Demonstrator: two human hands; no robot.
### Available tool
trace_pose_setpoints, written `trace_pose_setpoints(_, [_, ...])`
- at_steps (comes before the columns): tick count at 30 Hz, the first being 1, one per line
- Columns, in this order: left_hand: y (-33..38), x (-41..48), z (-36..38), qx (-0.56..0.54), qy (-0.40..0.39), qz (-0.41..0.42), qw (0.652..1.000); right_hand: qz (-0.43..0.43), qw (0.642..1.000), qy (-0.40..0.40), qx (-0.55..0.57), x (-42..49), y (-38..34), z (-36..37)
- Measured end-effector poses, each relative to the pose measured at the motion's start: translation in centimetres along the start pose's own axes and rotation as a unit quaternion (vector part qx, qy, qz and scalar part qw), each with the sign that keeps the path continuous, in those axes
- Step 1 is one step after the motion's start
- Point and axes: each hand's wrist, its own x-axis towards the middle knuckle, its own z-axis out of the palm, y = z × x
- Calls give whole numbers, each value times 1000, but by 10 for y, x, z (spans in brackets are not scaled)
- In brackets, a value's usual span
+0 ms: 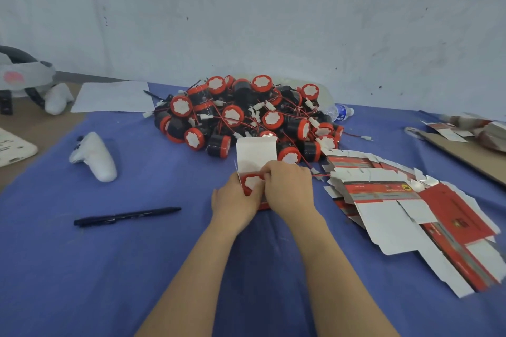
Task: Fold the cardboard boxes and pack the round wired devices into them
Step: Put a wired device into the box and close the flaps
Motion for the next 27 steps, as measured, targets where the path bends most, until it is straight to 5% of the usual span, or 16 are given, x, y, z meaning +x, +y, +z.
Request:
trace_pose_setpoints(6, [5, -4, -2, -22, 13, -16, 1000, 19, 980, -75, 185, -7, 12, -22])
trace_pose_setpoints(9, [6, -6, -1, -30, 21, -37, 999, 101, 987, -4, 129, -6, 35, -43])
trace_pose_setpoints(11, [6, -5, 0, -36, 34, -43, 998, 122, 984, -54, 117, -11, 45, -55])
trace_pose_setpoints(20, [4, 1, 2, -28, 29, -34, 999, -38, 933, -203, 296, -18, 21, -61])
trace_pose_setpoints(27, [9, -2, 1, -6, 34, -22, 999, -66, 964, -44, 255, -10, 14, -40])
